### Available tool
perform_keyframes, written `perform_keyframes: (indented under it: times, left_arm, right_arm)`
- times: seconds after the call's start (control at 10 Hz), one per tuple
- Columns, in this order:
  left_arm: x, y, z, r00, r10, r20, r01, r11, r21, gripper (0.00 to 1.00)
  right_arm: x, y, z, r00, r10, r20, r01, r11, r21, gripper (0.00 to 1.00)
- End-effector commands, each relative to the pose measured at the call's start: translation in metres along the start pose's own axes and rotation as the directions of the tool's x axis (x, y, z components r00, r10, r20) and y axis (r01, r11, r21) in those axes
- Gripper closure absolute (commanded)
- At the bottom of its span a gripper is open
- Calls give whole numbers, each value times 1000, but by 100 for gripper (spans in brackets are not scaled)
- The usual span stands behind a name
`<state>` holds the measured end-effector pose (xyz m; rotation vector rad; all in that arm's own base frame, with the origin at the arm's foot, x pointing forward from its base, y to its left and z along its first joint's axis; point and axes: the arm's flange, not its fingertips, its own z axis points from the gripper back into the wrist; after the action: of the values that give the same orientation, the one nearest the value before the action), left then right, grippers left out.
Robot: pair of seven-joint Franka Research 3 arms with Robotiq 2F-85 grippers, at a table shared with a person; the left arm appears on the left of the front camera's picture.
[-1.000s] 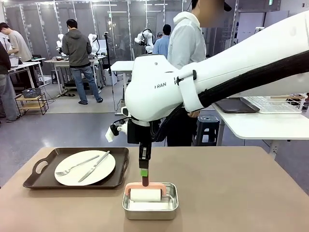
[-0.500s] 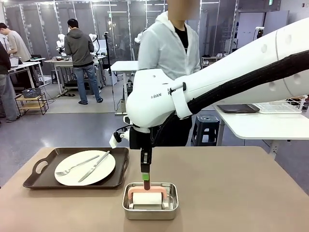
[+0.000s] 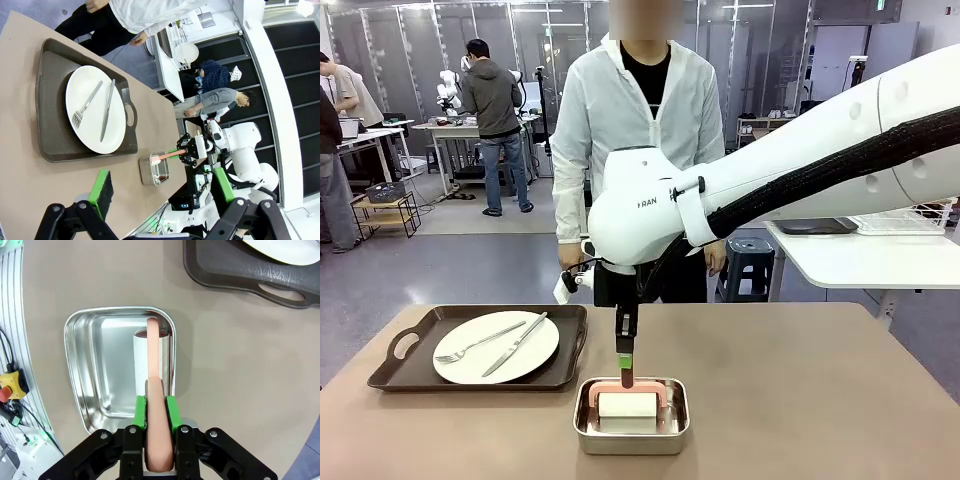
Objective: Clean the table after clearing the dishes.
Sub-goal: Place the Lint Roller back on top of the Airtight Container.
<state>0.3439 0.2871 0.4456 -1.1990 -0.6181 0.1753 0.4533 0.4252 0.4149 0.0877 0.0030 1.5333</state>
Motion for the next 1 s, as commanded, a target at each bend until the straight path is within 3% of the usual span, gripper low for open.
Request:
perform_keyframes:
  times: [0.0,0.4,0.8,0.9]
  left_arm:
    - [0,-2,3,1000,-3,6,3,1000,-12,0]
    - [0,-2,3,1000,-3,6,3,1000,-12,0]
    - [0,-2,3,1000,-3,6,3,1000,-12,0]
    - [0,-2,3,1000,-3,6,3,1000,-12,0]
  right_arm:
    - [-1,-10,-23,998,56,-19,-56,998,-20,79]
    - [0,-9,-25,998,55,-19,-55,998,4,79]
    - [-1,-4,-2,999,49,-19,-49,998,-40,12]
    - [-2,-2,7,998,55,-12,-55,997,-60,0]
